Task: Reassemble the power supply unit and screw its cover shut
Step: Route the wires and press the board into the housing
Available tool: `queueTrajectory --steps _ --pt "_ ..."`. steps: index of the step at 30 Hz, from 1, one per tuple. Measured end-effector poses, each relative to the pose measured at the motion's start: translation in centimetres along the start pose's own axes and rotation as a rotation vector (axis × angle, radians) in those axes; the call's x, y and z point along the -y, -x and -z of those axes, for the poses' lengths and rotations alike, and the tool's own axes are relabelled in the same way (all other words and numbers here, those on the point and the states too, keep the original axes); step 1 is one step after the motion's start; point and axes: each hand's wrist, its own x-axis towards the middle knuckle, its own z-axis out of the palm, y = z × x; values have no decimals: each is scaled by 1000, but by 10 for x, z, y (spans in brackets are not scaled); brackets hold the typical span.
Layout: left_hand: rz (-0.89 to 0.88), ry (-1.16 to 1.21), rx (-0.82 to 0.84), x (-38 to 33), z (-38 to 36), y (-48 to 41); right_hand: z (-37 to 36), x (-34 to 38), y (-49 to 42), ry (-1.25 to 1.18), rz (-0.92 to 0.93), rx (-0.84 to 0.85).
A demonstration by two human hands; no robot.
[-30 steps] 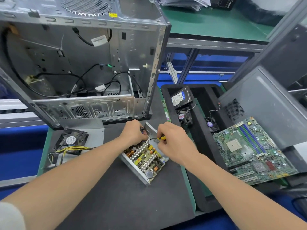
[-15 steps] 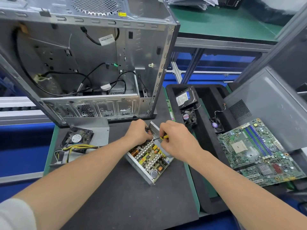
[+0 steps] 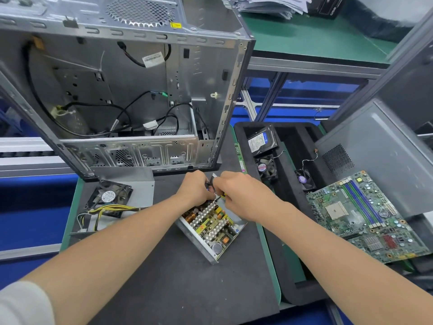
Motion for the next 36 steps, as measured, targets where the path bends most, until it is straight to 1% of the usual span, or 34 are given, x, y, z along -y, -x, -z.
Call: queueTrajectory --steps 2,5,8,10,12,14,16,18,21,23,25,29,33,36 --pt "7 -17 -1 0 0 -1 7 0 -5 11 14 26" --pt "2 -14 -9 3 -2 -5 15 -1 -13 -24 -27 42" --pt "-22 -36 -25 5 -3 -4 15 0 -18 -30 -73 5" --pt "-12 -37 -33 4 -3 -4 14 2 -20 -47 -124 -38" --pt "-2 -25 -36 4 -4 -4 12 4 -23 -96 -213 -70" --pt "4 -24 -38 4 -4 -5 11 6 -26 -135 -305 -77" --pt "3 -23 -37 5 -4 -5 10 6 -28 -139 -336 -57" --pt "-1 -22 -32 5 -3 -5 14 3 -27 -139 -295 -1" --pt "-5 -25 -38 5 -3 -4 24 -8 -22 -113 -109 95" --pt "-16 -35 -39 5 -2 -4 29 -12 -18 -52 29 124" --pt "-35 -45 -29 7 -3 -4 30 -12 -17 27 96 120" --pt "-37 -48 -29 8 -3 -6 26 -9 -20 99 76 76" --pt "-22 -39 -20 9 -4 -8 12 -7 -28 233 -11 -7" --pt "-20 -23 -14 9 -4 -10 4 -4 -30 253 -102 -36"
